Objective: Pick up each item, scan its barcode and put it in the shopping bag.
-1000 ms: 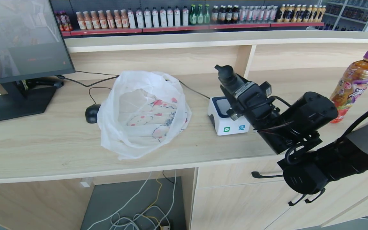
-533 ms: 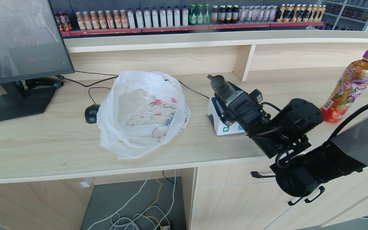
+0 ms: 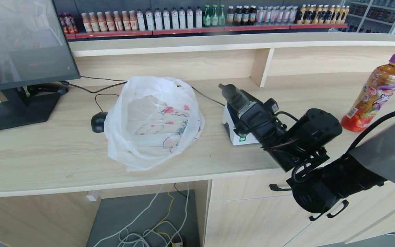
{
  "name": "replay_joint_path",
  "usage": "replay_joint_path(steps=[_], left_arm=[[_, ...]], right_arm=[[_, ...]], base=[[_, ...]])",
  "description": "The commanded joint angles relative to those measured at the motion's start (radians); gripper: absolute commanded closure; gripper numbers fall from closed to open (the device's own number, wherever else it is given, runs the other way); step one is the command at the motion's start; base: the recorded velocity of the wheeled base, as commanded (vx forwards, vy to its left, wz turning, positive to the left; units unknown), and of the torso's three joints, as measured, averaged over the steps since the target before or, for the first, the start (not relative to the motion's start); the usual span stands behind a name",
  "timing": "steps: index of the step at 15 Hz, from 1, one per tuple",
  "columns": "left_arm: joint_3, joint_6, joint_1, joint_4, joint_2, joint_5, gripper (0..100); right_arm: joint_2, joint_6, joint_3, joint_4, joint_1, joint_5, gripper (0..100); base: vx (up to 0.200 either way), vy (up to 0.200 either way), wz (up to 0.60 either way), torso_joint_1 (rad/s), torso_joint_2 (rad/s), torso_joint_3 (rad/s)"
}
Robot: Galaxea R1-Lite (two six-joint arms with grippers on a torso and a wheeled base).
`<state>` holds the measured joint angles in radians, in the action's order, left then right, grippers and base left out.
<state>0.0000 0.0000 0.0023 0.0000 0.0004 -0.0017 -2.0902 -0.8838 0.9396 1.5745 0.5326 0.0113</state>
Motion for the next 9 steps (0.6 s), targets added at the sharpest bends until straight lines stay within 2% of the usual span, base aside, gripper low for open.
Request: replay_joint_path(steps=[1, 9], left_arm=[[0.000, 0.000, 0.001, 0.000, 0.000, 0.000, 0], [0.000, 0.000, 0.001, 0.000, 0.000, 0.000, 0]], right_arm=[[-0.011, 0.000, 0.001, -0.004, 0.012, -0.001, 100], [-0.034, 0.000, 0.011, -0.004, 0.026, -0.002, 100]], base=[[0.000, 0.000, 0.00, 0.000, 0.00, 0.000], [0.000, 0.000, 0.00, 0.000, 0.00, 0.000]])
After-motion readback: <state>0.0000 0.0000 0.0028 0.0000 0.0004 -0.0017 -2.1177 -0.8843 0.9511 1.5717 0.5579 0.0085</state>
